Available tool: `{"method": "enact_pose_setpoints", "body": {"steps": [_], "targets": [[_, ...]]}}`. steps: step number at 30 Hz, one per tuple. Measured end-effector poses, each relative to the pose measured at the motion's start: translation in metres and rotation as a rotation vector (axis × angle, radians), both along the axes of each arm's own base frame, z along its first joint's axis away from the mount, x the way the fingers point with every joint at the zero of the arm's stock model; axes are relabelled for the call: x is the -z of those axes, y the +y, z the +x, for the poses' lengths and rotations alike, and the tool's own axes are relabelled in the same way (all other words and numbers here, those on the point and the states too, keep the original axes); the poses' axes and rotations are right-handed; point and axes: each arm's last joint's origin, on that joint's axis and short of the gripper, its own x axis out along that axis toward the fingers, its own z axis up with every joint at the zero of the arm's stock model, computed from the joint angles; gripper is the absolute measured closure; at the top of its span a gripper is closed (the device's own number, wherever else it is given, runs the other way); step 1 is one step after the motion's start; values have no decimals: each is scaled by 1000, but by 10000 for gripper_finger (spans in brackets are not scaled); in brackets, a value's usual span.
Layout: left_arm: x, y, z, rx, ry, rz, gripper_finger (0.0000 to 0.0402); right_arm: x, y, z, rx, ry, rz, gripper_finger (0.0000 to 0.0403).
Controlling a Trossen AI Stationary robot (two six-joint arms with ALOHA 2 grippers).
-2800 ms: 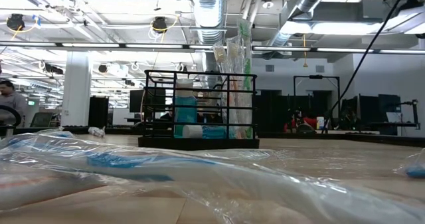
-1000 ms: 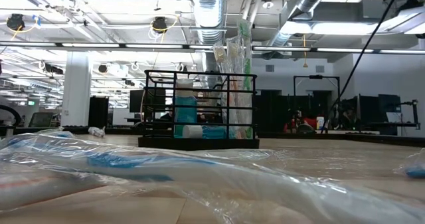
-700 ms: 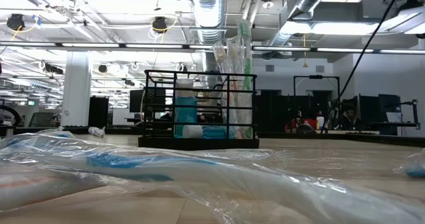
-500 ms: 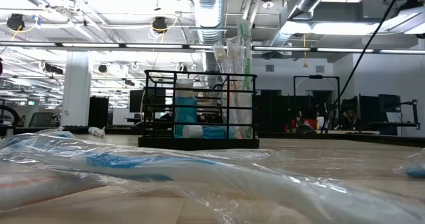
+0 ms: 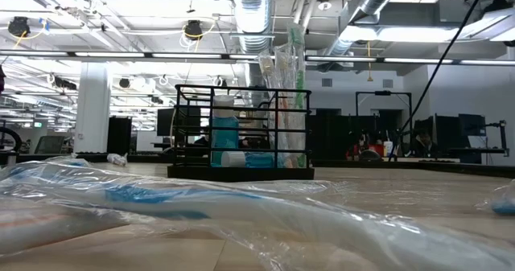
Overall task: Pick & Place toothbrushing station
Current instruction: Put the right purple toothbrush into the bottom left section of the mesh organizer
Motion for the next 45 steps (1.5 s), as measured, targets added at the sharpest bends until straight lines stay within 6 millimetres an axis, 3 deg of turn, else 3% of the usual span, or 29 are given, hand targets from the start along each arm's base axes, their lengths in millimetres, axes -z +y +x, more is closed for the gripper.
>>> {"method": "enact_pose_setpoints", "body": {"steps": [15,19,26,32,37,42,45], "targets": [[6,0,17,19,-26,-5,231,1,2,-1,0,12,0,396],[5,-1,16,19,-33,-6,269,1,2,-1,0,14,-1,396],[6,-1,18,20,-42,4,385,1,2,-1,-1,15,-3,396],[6,-3,20,23,-44,4,394,1,1,-1,-3,17,-3,390],[3,-5,7,4,-3,3,397,-2,2,-4,-25,8,1,314],[1,-19,-11,-13,69,16,398,-23,8,-18,-57,-21,-3,186],[7,-39,-19,-51,149,80,398,-35,10,-27,-73,-29,-14,118]]}}
